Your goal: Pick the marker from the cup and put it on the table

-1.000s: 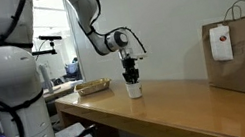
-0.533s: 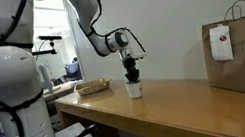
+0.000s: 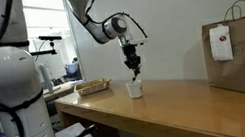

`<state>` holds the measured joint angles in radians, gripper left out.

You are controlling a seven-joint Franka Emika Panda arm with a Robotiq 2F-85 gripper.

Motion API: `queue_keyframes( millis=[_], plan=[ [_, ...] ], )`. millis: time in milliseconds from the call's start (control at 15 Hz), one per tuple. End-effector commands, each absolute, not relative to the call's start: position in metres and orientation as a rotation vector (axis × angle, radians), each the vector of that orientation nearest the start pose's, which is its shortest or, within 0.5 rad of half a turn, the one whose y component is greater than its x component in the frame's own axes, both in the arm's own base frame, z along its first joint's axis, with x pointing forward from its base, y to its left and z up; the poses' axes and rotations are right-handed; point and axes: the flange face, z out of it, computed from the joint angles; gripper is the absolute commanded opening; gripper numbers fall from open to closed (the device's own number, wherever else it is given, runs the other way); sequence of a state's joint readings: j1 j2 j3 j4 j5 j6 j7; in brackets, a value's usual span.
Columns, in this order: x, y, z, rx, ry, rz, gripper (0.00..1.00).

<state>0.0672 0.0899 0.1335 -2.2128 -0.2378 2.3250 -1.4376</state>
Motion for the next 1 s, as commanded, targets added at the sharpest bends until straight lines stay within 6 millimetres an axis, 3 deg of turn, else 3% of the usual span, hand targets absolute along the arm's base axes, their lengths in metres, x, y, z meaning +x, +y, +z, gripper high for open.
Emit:
queue_keyframes(
  millis=[0,200,400,600,933],
  plan=[
    [0.531,0.069,0.376,2.121,2.224,-0.092,0.05],
    [0.539,0.020,0.395,2.315,2.058,0.034,0.05],
    [0.549,-0.023,0.392,2.491,1.882,0.155,0.05],
    [0.556,-0.046,0.376,2.643,1.697,0.258,0.05],
    [0.572,-0.067,0.326,2.857,1.339,0.371,0.05]
  ],
)
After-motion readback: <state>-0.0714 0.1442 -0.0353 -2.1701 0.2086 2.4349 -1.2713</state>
